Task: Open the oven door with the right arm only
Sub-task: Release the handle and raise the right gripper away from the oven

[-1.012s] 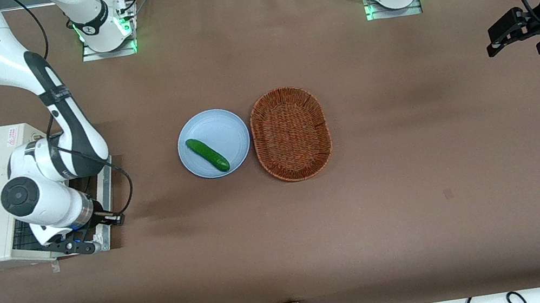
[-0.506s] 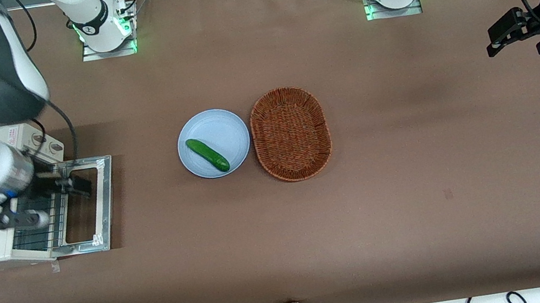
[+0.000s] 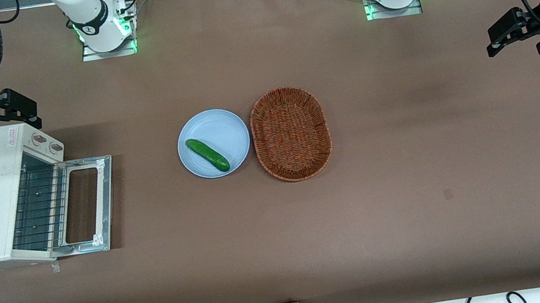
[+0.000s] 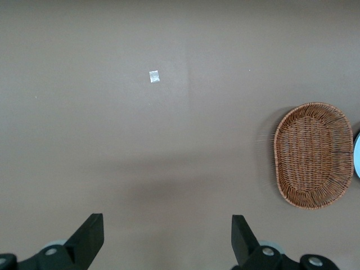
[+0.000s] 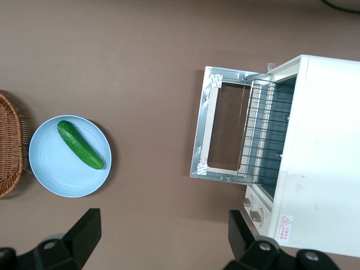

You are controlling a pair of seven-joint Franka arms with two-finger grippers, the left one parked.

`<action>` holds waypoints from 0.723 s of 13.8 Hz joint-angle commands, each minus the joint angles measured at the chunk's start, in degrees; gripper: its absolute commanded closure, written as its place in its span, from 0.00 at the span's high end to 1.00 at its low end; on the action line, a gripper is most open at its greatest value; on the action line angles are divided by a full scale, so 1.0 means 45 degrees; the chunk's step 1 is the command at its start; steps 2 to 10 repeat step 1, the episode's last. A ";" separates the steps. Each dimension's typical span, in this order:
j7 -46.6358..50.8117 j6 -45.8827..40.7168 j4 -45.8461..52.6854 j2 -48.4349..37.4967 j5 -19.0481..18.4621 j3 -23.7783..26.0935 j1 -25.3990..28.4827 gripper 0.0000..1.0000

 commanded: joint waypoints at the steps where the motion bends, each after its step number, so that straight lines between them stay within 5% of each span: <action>1: -0.0256 0.0038 -0.0254 -0.0093 0.0245 0.0274 -0.0304 1.00; 10: -0.0256 0.0038 -0.0254 -0.0093 0.0245 0.0274 -0.0304 1.00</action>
